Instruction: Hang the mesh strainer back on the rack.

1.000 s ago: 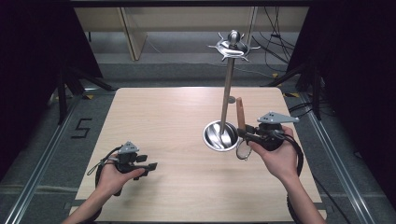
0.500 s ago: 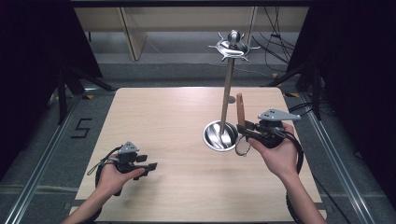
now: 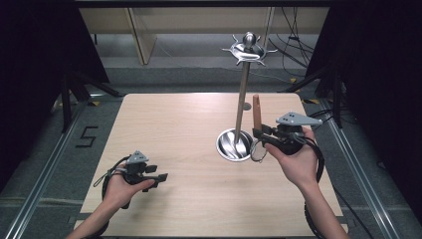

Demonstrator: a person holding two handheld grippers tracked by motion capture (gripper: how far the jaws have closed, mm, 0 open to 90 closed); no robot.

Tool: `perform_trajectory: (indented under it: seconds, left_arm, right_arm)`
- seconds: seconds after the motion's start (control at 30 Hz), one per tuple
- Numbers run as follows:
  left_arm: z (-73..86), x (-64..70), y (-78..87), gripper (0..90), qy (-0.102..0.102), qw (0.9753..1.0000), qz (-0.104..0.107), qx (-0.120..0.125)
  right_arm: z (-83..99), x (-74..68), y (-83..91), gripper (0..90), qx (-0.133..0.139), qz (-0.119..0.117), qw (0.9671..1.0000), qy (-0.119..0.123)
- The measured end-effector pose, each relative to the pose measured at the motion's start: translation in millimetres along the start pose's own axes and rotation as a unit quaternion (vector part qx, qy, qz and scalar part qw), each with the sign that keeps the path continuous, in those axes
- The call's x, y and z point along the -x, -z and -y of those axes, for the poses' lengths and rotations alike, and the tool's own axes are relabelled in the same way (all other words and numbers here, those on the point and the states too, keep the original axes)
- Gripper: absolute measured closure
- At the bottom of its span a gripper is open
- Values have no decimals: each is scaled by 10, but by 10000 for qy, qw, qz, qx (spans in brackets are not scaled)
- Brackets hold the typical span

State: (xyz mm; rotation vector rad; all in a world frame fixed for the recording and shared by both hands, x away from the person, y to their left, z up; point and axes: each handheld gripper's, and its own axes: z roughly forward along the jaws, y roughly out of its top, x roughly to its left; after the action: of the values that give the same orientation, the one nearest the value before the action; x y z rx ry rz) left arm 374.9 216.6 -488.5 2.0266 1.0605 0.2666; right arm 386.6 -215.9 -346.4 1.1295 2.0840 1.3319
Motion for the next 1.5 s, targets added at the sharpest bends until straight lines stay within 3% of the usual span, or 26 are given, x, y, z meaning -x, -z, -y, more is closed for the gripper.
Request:
perform_trajectory:
  seconds: [0.1, 0.13, 0.3, 0.33, 0.43, 0.53, 0.63, 0.67, 0.73, 0.9, 0.97, 1.07, 1.1, 1.17, 1.5]
  left_arm:
    - [0, -8, 9, 401, -46, 10000, -21, -42]
    - [-1, -10, 9, 401, -57, 10000, -14, -43]
    - [-2, -10, 9, 401, -61, 10000, -14, -43]
    - [-2, -10, 8, 401, -56, 10000, -14, -43]
    - [-1, -9, 5, 401, -17, 10000, -8, -48]
    - [0, -6, 7, 401, -7, 10000, -10, -44]
    - [-2, -12, 8, 401, -59, 10000, -18, -50]
    - [-2, -12, 8, 401, -61, 10000, -15, -48]
    - [1, -5, 6, 401, 4, 10000, -14, -48]
    - [-3, -13, 11, 401, -62, 10000, -17, -43]
    - [-2, -14, 10, 401, -59, 10000, -18, -46]
    - [-3, -18, 7, 401, -57, 10000, 13, -50]
    - [-4, -18, 7, 401, -55, 10000, 14, -50]
    - [-4, -18, 7, 400, -59, 10000, 13, -55]
    - [-3, -14, 9, 400, -61, 10000, -14, -50]
  right_arm:
    - [-9, -10, 6, 691, -25, 38, 10000, -28]
    - [-5, -18, -14, 691, 146, 107, 9998, -27]
    - [-33, 2, 6, 691, 55, 62, 9999, 92]
    - [-38, -23, 14, 690, 35, 53, 9999, -79]
    - [-44, -23, 12, 691, 82, 37, 9999, -97]
    - [-62, 4, 21, 691, 151, 61, 9998, 61]
    - [-68, -7, 19, 690, 264, 138, 9996, 1]
    - [-83, -11, 34, 690, 191, 69, 9998, -74]
    - [-83, -9, 28, 690, 232, 77, 9997, -47]
    - [-96, 6, 21, 690, 262, 55, 9996, 57]
    - [-108, -18, 47, 690, 156, 62, 9998, -131]
    - [-134, 20, 59, 690, 264, 116, 9996, 75]
    - [-143, 4, 65, 690, 263, 88, 9996, -92]
    - [-163, 23, 78, 690, 348, 120, 9993, 5]
    - [-200, 16, 107, 690, 373, 101, 9991, -158]
